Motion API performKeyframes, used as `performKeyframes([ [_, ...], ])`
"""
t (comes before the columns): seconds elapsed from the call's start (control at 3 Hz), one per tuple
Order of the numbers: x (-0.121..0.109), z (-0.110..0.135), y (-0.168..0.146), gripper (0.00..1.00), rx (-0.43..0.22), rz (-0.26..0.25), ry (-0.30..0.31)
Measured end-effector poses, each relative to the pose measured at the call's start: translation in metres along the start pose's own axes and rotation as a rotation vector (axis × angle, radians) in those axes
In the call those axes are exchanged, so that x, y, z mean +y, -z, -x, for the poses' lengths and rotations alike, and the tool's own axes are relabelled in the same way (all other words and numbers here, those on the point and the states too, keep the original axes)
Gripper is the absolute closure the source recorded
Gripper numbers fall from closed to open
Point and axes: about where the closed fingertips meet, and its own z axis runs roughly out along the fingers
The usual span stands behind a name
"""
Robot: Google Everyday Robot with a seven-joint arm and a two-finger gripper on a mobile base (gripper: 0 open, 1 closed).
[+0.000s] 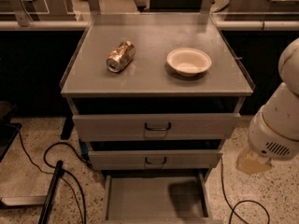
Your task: Close bottom drawer
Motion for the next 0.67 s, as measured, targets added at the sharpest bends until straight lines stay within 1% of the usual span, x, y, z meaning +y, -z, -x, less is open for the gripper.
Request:
performKeyframes([
  [0.33,-0.001,0.001,0.001,1.0,-0.002,-0.003,0.0],
  [0.67,0.011,-0.005,-0.038,1.0,-0.017,0.058,-0.06],
])
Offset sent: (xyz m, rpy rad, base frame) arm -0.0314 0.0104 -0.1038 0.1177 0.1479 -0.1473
